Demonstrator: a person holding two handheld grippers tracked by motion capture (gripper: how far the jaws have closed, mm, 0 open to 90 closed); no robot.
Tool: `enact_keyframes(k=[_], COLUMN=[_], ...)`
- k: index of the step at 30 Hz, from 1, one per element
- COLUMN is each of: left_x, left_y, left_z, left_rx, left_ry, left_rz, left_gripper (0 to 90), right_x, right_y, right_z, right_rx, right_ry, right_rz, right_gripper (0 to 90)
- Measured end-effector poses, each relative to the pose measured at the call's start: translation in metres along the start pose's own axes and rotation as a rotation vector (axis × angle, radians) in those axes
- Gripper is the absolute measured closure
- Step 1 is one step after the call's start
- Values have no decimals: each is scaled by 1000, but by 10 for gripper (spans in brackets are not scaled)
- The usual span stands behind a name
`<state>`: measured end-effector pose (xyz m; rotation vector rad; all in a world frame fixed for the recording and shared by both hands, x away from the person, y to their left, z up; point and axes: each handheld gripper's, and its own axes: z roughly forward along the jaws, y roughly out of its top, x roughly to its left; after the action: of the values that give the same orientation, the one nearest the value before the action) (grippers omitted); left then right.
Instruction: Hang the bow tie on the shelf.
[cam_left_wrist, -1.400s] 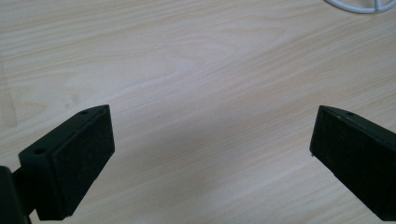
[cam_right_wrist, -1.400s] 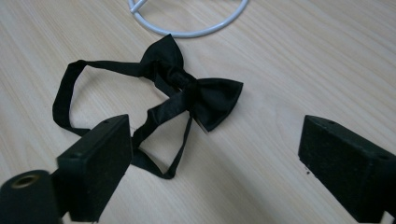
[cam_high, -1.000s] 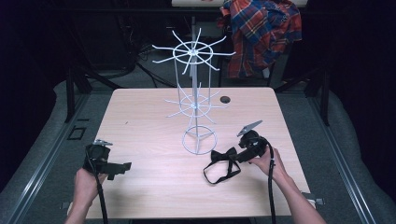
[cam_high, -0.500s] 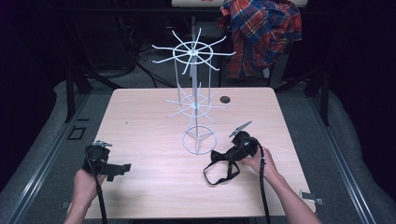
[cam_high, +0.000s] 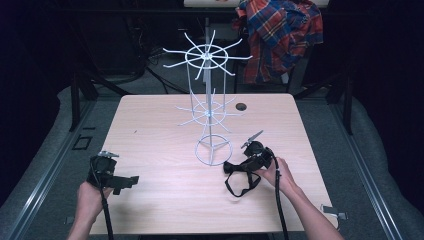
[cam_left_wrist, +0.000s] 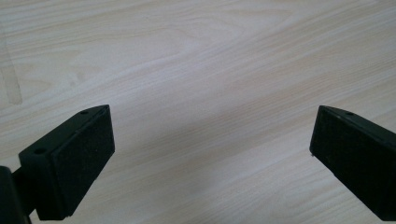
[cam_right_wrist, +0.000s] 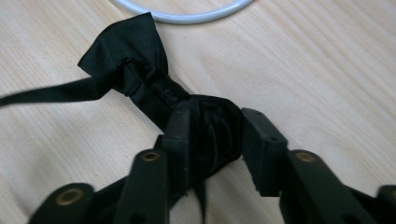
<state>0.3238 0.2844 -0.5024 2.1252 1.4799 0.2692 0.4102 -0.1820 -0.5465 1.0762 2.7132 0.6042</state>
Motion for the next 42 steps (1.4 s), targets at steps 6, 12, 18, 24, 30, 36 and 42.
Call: enact_keyframes(k=[6, 12, 18, 24, 30, 36, 42], left_x=[-2, -6, -6, -5, -2, 1, -1], left_y=[3, 6, 6, 5, 1, 0, 3], left_z=[2, 3, 3, 2, -1, -2, 0], left_rx=[0, 0, 3, 2, 0, -2, 0], left_ry=[-2, -3, -6, -3, 2, 6, -1], left_rz=[9, 17, 17, 16, 2, -11, -2], left_gripper=[0, 0, 0, 0, 0, 0, 0], right_x=[0, 5, 12, 25, 26, 25, 26], right_y=[-2, -4, 2, 0, 0, 1, 1], right_z=[-5, -12, -27, -9, 5, 3, 0], right_rx=[12, 53, -8, -17, 37, 32, 30], right_ry=[-3, 55, 50, 30, 28, 38, 29], right_rz=[59, 63, -40, -164, -169, -157, -133], right_gripper=[750, 709, 537, 441, 549, 728, 815])
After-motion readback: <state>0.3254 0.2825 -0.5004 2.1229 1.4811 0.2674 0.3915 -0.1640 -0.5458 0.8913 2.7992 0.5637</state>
